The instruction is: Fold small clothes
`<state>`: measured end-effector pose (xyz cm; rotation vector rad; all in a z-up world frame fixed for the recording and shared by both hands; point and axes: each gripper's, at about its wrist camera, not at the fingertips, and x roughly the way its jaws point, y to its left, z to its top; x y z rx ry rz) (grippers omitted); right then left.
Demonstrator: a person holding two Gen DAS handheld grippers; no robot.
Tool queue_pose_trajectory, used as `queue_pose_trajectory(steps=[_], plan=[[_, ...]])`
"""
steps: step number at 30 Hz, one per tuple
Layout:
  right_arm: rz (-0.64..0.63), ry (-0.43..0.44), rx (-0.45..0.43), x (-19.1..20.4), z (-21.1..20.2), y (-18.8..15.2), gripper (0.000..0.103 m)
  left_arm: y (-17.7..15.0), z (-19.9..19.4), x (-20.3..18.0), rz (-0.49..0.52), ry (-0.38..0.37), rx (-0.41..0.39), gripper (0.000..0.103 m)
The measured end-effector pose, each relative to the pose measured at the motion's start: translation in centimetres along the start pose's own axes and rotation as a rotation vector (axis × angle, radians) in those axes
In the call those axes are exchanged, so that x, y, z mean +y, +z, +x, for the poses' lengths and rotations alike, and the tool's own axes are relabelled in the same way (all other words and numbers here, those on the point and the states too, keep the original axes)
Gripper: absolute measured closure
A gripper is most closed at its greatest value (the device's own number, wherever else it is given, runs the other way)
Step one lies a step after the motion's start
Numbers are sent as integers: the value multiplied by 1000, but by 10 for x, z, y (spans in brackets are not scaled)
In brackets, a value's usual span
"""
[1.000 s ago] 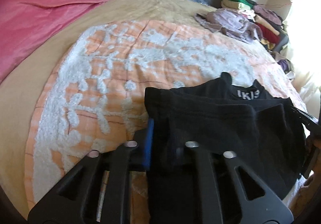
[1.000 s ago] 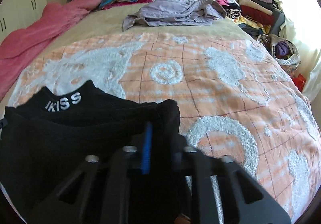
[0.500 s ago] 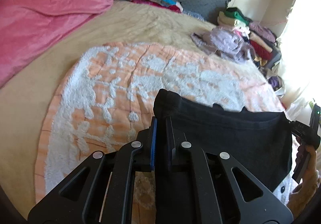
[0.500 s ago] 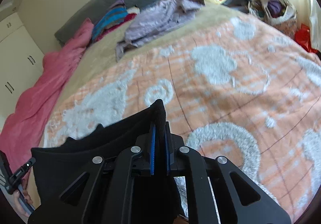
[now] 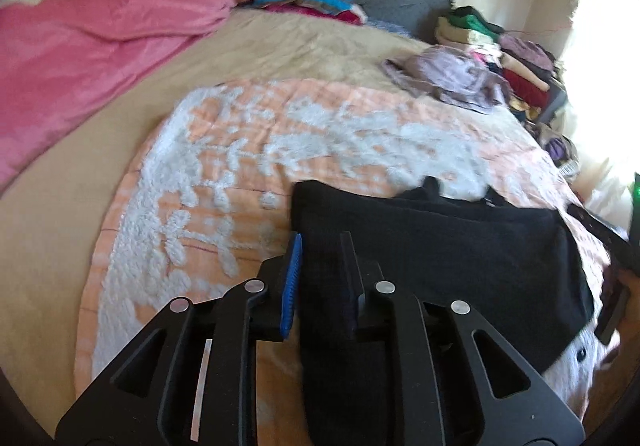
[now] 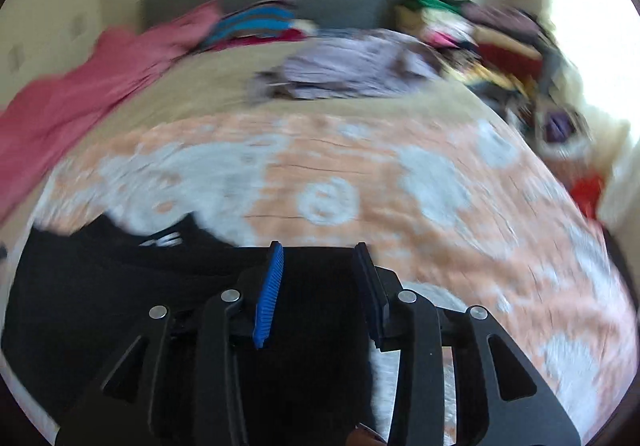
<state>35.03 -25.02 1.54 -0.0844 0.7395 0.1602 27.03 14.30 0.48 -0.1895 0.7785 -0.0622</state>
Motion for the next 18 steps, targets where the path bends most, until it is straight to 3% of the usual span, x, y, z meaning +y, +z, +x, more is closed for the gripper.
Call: queue_pose_trajectory(steps=[4,11,16,17,18], plan=[[-148,156,81,47,9,4,68,-12,-9,-29,60,-40,23,88],[-298,240,198,98,41,1,68,-48,4,-67,127,-136,129,85],[-372,242,227,113,60,-1,63,-60,18,-68,128,-134,167,83],[-381,254,241,114,64,-3,64,-61,18,-67,122,-139,167,82],[-392,264,251,115,67,-5,77,-61,18,-66,117,-142,167,82]])
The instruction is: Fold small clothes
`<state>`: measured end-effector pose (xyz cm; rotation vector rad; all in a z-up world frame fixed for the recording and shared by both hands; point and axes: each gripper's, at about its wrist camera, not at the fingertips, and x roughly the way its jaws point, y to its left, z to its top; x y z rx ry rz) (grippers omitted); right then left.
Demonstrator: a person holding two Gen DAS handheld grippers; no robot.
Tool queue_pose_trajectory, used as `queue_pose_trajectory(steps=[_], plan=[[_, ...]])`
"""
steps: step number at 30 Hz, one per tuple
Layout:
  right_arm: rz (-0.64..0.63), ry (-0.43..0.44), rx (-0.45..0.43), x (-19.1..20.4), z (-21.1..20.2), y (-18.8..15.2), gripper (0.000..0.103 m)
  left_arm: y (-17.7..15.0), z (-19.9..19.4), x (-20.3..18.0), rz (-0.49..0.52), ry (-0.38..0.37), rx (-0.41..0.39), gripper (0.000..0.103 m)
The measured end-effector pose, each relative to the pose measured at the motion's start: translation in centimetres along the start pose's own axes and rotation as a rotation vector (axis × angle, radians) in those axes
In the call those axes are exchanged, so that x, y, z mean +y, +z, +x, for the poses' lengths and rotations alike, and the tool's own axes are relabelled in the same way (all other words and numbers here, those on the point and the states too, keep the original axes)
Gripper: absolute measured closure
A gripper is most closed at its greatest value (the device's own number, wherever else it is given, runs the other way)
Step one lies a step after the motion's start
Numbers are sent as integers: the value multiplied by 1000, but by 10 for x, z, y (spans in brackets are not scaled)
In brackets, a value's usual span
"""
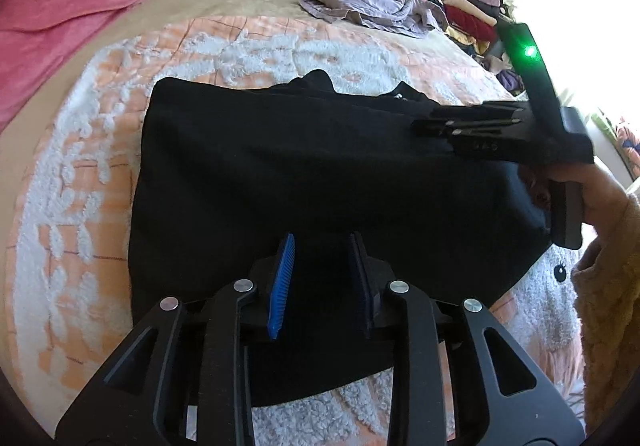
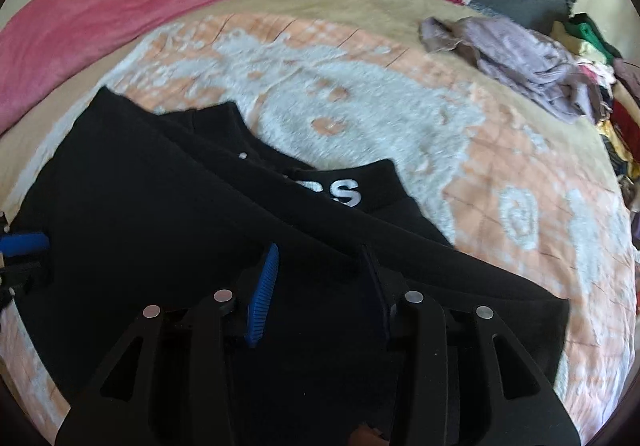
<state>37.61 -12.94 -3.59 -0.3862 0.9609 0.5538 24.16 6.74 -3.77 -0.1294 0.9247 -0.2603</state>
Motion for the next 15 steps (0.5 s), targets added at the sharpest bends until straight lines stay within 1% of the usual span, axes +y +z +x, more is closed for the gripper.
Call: queue_pose_trajectory(steps=[1,3,5,7,9,10,12,14,15], plan=[[-10,25,4,2,2,-1,86,0,-1,1,-3,-2,0,82],[-36,23,-4,7,2,-2,94,1,0,0,-1,-2,-2,82],[-51,14,-30,10,-4,-2,96,0,0,1,-4,-4,-4,82],[-36,-11,-63,7,-12,0,97,1,0,0,-4,-4,-5,82],[9,-50,-118,0,-19,6,97,1,-1,0,-2,0,-7,82],[31,-56,-131,-3,-21,9,97,1,-1,-1,-1,2,-6,82],[46,-67,-127,-4,-14,13,97,2,-1,0,-3,4,-7,82],[29,-95,-92,0,-3,12,95,1,0,-1,-4,6,-5,81],[28,-113,-85,1,1,11,87,1,0,-1,-3,8,-4,81]])
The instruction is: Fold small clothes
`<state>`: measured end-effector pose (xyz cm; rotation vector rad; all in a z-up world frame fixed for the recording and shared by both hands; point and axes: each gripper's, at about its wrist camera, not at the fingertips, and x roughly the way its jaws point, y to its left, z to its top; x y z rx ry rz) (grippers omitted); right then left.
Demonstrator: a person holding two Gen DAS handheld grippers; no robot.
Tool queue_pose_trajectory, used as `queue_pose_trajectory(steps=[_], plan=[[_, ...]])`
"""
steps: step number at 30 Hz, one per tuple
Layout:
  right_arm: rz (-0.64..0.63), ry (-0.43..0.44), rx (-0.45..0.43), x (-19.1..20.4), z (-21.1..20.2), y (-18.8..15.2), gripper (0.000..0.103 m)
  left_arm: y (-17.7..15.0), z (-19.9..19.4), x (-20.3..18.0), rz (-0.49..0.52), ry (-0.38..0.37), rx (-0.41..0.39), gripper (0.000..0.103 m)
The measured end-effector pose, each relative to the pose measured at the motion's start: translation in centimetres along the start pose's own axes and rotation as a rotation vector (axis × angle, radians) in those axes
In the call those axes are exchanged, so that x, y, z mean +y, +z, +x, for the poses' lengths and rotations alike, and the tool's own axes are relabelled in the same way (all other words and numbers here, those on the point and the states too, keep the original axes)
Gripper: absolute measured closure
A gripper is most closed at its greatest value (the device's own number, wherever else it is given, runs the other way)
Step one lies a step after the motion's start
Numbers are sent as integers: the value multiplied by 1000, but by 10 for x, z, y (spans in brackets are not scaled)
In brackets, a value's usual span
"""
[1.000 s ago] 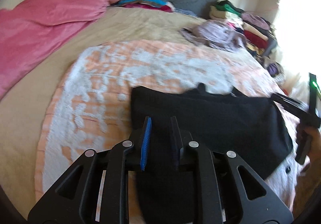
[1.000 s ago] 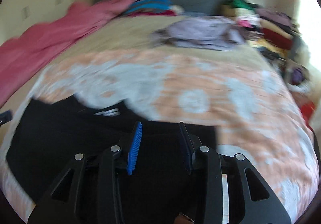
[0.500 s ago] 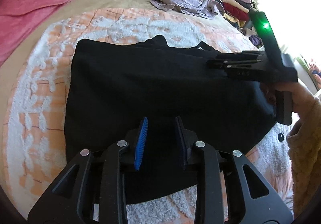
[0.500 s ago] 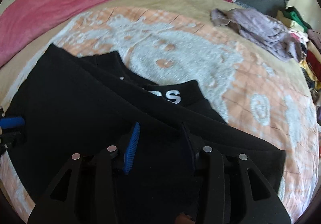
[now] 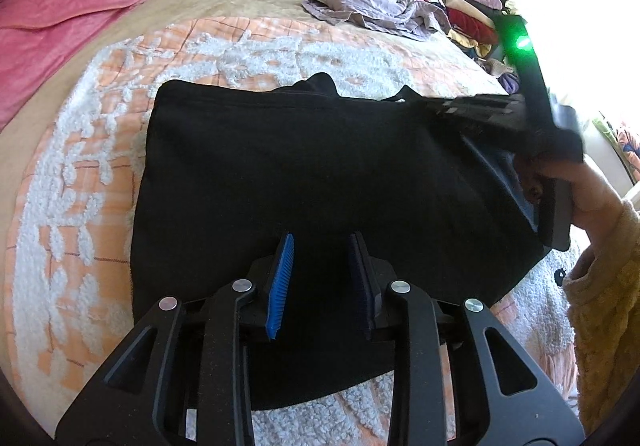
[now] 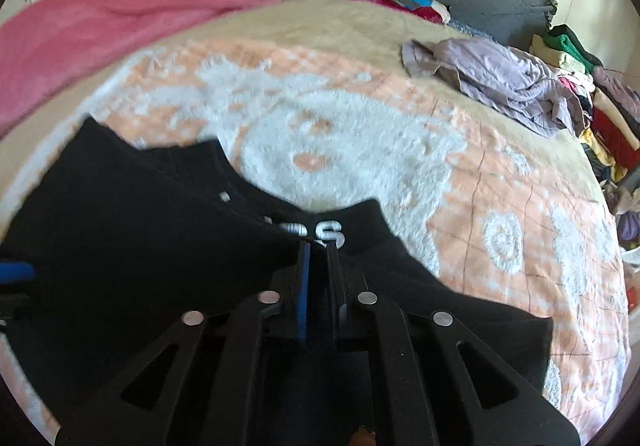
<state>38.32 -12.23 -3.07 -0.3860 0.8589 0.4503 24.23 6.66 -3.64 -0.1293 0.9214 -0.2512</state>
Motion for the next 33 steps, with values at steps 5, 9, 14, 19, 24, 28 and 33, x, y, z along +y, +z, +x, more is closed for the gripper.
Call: queue_pose_trajectory(steps=[5,9,14,19,24,28,33], plan=[[132,-33,-88,-23,-23,-8,71,-1,-1,1,1,7,2,80],[200,-33,-103,-46,-42,-27,69,-1,-4,4,-10,21,-6,75],[242,-92,-3,-67,-44,-63,69,0,-7,9,-34,28,-9,70],[303,-202,-4,-89,-46,-87,68,-3,-9,7,-27,51,-1,70],[359,-229,-24,-98,-57,-97,65,-6,-17,4,-29,65,-3,59],[380,-196,-54,-96,-76,-100,56,-7,-27,1,-27,87,-16,50],[390,-149,-103,-85,-105,-108,32,-8,-39,3,-38,104,-29,39]])
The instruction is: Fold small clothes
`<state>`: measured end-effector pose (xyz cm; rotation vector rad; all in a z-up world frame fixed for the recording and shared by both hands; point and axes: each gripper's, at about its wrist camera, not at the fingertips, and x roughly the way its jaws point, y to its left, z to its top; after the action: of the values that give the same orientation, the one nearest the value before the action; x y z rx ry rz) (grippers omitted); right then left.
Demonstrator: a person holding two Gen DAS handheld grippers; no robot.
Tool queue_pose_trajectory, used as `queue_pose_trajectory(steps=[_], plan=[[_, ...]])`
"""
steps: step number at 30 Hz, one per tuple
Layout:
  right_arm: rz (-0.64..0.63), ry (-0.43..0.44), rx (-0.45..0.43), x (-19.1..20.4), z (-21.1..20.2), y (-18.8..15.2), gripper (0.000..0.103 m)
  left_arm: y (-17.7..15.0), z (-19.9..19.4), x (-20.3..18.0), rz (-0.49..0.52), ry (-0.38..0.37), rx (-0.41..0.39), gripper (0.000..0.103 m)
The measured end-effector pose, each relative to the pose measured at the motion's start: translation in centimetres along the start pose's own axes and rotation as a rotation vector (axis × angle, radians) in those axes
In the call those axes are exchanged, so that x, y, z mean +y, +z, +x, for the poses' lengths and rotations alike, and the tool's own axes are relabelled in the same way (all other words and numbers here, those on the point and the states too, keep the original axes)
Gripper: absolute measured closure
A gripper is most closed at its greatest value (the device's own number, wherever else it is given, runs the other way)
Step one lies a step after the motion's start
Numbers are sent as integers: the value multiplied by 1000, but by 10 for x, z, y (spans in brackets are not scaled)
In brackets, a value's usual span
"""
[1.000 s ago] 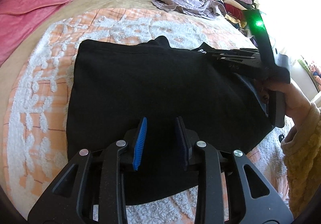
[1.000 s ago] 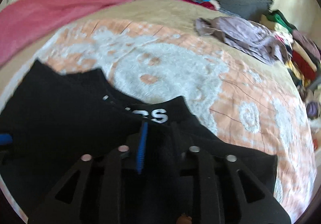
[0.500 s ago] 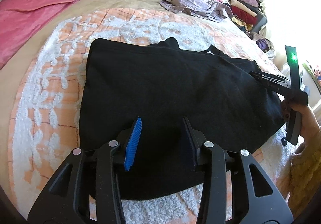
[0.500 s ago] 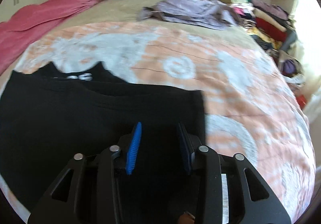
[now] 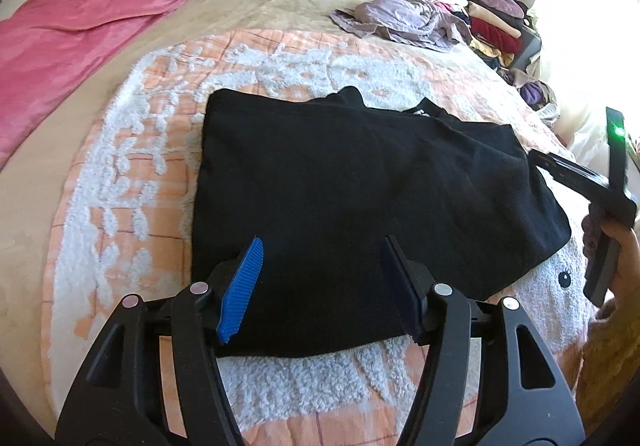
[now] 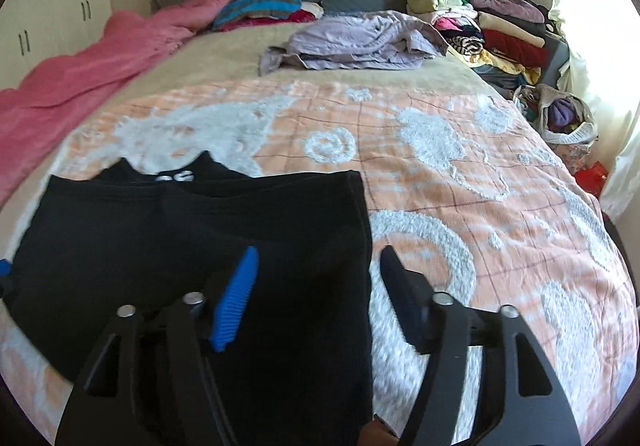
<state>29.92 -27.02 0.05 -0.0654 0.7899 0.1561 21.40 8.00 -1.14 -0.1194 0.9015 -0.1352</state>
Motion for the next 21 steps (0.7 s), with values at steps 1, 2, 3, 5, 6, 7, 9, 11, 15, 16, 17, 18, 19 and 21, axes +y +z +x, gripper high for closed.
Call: queue_pose_trajectory(steps=[1,2,3,5,6,7,9,11,15,16,17,18,19,21], plan=[[-2,4,-7,2,-7,-2,29,0,-2,1,-1,5,-4,34],[-5,10,-18,4,-14,-4,24,-1,-6,1,-1,10,-10,32],[-6,13,-25,5,-19,-5,23,-1,-8,2,-1,14,-13,32],[-5,25,-42,7,-32,-9,20,-1,-12,3,-8,17,-17,31],[-5,28,-45,8,-36,-11,16,-1,-14,3,-9,16,-21,29],[-6,30,-52,9,-41,-13,13,-2,-16,3,-9,19,-24,27],[-8,30,-68,12,-52,-17,10,-3,-20,4,-8,27,-31,22],[-15,36,-80,15,-62,-22,10,-4,-23,4,-10,29,-33,20],[-12,50,-104,19,-81,-29,8,-9,-31,5,-12,38,-40,12],[-11,52,-108,19,-83,-31,7,-9,-31,6,-12,40,-40,12],[-9,59,-112,20,-88,-32,7,-10,-33,6,-12,41,-41,10],[-9,65,-116,22,-91,-34,7,-11,-34,7,-13,43,-42,10],[-11,68,-120,23,-95,-36,7,-12,-35,7,-14,43,-42,10],[-15,71,-128,26,-101,-39,7,-15,-38,8,-16,47,-43,10]])
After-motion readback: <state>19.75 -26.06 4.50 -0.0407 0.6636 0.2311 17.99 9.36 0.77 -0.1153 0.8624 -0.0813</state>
